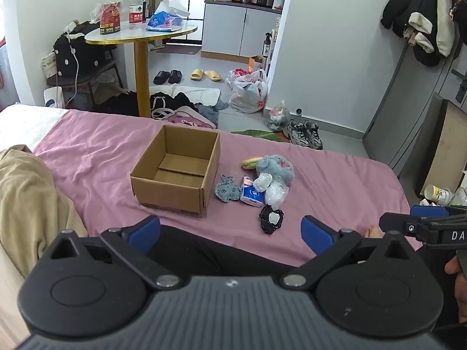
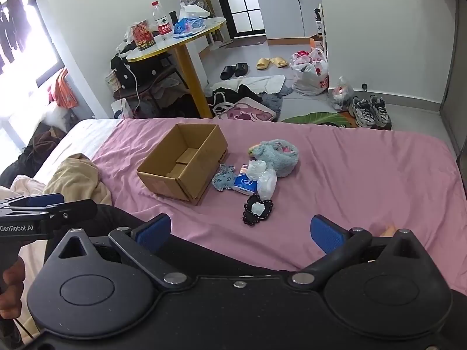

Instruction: Organize soft objects

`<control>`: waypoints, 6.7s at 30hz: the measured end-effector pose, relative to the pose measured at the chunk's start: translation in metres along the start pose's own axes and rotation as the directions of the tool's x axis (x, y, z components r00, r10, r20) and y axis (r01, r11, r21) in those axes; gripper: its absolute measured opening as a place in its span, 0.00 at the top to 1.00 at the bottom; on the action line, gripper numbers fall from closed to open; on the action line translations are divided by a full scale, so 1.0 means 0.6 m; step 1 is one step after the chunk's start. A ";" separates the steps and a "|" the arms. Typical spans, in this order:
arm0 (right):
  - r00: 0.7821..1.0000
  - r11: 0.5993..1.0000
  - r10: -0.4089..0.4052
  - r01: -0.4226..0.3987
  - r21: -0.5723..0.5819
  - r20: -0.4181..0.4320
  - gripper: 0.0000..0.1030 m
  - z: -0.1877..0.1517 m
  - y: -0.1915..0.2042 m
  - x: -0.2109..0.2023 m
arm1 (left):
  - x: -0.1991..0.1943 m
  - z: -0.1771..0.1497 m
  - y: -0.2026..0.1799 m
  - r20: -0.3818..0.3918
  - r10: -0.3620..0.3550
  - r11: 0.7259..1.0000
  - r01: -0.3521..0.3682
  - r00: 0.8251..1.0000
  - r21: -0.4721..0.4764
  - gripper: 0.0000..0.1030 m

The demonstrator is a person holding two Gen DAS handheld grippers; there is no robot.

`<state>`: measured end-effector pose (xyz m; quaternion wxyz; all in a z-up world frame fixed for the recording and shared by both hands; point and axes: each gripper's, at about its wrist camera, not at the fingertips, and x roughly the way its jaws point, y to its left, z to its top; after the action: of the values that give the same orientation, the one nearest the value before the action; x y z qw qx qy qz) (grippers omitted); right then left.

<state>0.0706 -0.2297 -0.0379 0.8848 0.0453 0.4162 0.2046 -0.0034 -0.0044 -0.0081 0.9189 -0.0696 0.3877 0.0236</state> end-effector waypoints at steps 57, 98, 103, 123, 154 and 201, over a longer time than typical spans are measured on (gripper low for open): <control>1.000 1.000 -0.010 0.010 -0.007 -0.005 0.00 -0.002 0.000 0.001 | 0.002 -0.007 -0.015 -0.023 0.007 1.000 -0.006 1.000 0.029 0.01; 0.996 0.994 0.038 -0.030 0.109 -0.078 0.01 0.039 -0.072 0.132 | 0.154 0.027 -0.013 -0.052 0.003 0.997 -0.006 0.999 -0.071 0.03; 0.995 0.990 0.039 -0.027 0.138 -0.088 0.05 0.050 -0.094 0.165 | 0.195 0.036 -0.013 -0.067 0.000 0.993 -0.008 0.998 -0.115 0.04; 0.977 0.961 0.143 -0.099 0.258 -0.160 0.28 0.079 -0.155 0.290 | 0.365 0.034 -0.057 -0.226 -0.018 0.982 -0.025 0.974 -0.186 0.37; 0.927 0.914 0.268 -0.158 0.375 -0.264 0.45 0.097 -0.197 0.435 | 0.570 -0.008 -0.121 -0.421 0.037 0.993 -0.082 0.906 -0.088 0.43; 0.939 0.901 0.338 -0.303 0.311 -0.065 0.90 0.126 -0.159 0.369 | 0.378 0.112 -0.004 -0.121 -0.031 0.965 -0.002 0.992 -0.262 0.83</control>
<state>0.2849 -0.2211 -0.1717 0.7960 0.2332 0.4804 0.2851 0.2028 0.0004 -0.1237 0.8758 -0.1945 0.4372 0.0636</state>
